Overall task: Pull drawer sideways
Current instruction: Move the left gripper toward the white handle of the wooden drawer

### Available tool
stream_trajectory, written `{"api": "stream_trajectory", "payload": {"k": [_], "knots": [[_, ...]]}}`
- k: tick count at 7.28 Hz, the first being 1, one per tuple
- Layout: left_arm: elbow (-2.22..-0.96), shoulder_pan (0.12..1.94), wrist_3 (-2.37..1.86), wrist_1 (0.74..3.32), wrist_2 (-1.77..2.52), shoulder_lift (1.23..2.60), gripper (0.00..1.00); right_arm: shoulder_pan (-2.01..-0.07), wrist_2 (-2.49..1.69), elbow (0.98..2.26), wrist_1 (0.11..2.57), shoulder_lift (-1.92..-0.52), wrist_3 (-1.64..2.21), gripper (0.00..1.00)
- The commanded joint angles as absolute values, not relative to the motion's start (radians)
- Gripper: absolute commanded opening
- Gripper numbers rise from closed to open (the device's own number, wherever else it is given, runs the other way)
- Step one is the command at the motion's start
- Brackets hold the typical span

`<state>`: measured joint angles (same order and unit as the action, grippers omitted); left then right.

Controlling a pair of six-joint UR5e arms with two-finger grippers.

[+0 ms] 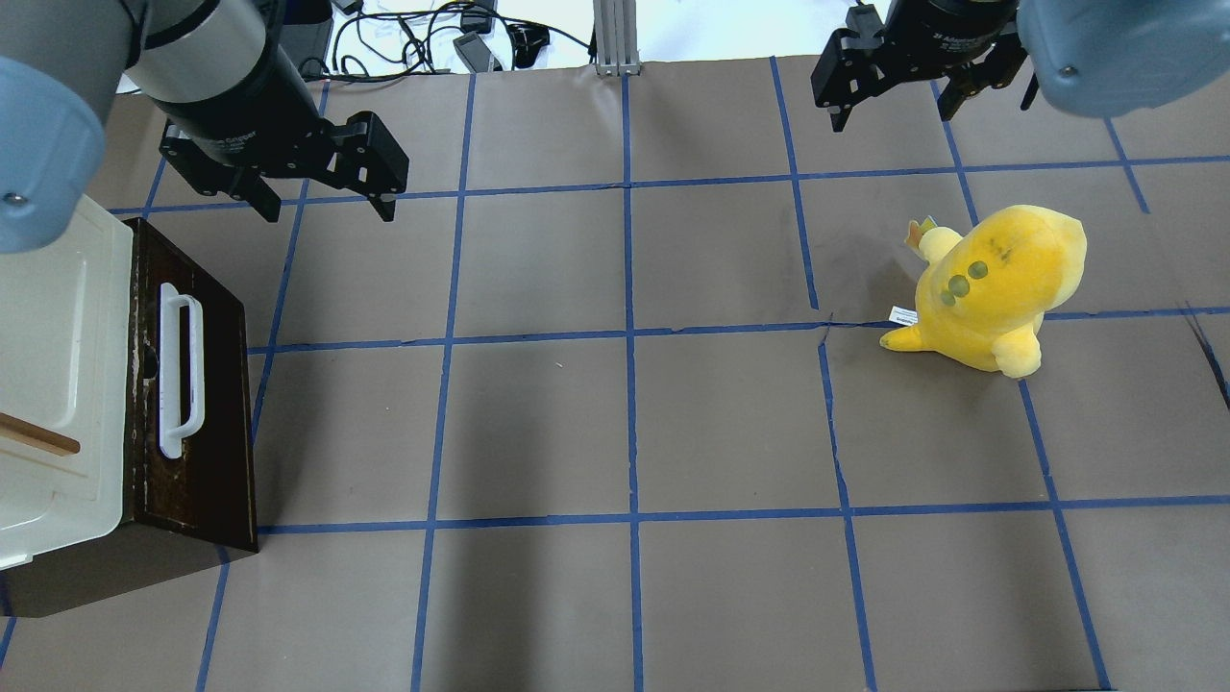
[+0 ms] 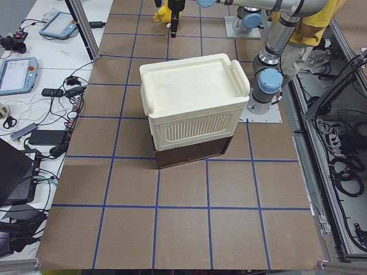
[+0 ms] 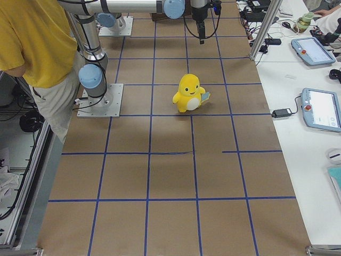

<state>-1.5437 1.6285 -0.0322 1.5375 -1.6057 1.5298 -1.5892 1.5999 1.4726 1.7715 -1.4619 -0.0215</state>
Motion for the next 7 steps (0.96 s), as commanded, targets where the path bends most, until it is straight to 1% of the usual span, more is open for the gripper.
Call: {"api": "stream_trajectory", "payload": {"k": [1,7], "knots": [[-1.543,1.628,-0.032,1.542,-1.609,1.528,1.00,-1.589,1.600,1.473,1.772,-1.462,-0.021,1.00],[-1.572,1.631,-0.092,1.546,-1.609,1.542,1.00,-1.589,1.600,1.473,1.772,-1.462,-0.021,1.00]]}}
